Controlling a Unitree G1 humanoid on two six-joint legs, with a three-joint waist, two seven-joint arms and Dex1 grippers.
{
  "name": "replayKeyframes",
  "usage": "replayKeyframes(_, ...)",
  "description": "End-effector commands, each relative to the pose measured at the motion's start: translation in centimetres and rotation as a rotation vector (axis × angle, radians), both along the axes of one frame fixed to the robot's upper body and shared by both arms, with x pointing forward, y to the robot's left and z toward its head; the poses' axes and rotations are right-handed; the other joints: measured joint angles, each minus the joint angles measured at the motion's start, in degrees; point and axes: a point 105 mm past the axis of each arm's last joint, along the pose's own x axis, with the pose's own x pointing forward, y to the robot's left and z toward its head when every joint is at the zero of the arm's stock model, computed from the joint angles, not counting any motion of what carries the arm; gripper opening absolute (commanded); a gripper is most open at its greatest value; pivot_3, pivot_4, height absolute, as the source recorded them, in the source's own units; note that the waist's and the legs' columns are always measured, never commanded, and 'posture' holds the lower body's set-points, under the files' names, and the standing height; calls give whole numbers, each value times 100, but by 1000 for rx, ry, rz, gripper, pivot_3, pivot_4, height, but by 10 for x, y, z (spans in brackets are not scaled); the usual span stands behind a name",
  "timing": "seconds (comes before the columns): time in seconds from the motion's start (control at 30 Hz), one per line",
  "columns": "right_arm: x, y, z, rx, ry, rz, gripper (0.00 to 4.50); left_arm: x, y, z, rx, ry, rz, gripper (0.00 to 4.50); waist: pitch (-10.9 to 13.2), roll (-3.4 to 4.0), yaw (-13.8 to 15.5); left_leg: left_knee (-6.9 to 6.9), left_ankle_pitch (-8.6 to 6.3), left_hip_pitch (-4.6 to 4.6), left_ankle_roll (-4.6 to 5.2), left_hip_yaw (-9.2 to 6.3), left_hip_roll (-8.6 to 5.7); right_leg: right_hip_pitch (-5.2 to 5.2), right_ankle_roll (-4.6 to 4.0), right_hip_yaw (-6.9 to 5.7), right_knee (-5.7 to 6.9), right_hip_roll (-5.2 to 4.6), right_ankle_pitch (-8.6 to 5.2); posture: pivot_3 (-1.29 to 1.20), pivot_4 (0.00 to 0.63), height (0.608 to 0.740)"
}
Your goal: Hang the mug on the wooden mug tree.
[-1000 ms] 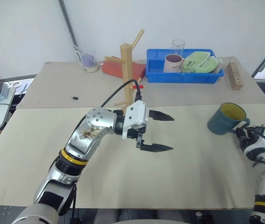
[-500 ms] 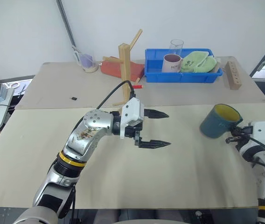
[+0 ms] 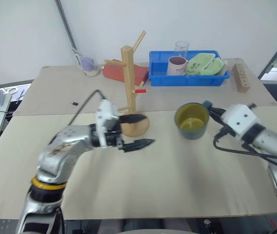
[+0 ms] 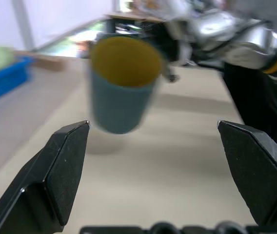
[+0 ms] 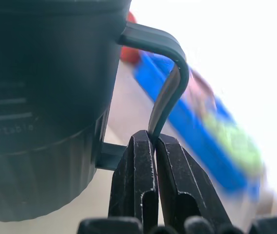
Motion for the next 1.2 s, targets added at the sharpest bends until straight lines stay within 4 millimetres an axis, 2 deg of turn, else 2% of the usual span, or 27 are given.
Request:
replayKeyframes(0.03,-2,24,24,-78,-47,116,19,-6,27,18,-20,-38,83,4500,4,-6,5,0,-2,3,-4,0,1,2,0,0,-2,0,0,0,150,724)
replayKeyframes(0.17,7,46,40,-174,-40,220,19,-1,63,22,20,-51,224,4500,7,-11,16,-2,-23,5,-37,3,1,-2,-3,1,-2,-3,-2,0,150,724)
replayKeyframes(0.23,13,54,44,-227,-38,257,19,0,70,28,25,-55,247,4500,11,-17,32,-6,-26,5,-41,4,1,-5,-7,2,-2,-4,-3,0,150,724)
replayKeyframes(0.4,33,78,58,-276,-94,306,19,-3,62,37,26,-77,208,4500,16,-25,38,-13,-28,2,-46,12,1,-11,-11,4,-5,-9,-4,0,150,724)
replayKeyframes(0.6,40,97,60,-334,-108,371,19,-7,54,39,17,-71,174,4500,13,-20,39,-36,-8,7,-14,11,4,-15,-9,4,7,-1,-2,0,150,724)
replayKeyframes(0.7,41,107,63,-358,-124,412,19,-18,45,38,4,-42,104,4500,9,-15,28,-43,-1,15,-3,10,7,-13,6,4,7,2,5,0,150,724)
replayKeyframes(1.0,51,124,67,-427,-153,455,19,-23,42,42,2,-34,63,4500,8,-13,1,-44,-16,35,-26,14,7,-6,-12,9,10,2,-4,0,150,724)
replayKeyframes(1.2,56,129,66,-468,-160,460,19,-24,41,41,6,-32,54,4500,9,-13,10,-43,-15,33,-26,15,7,-7,-12,10,12,2,-3,0,150,724)
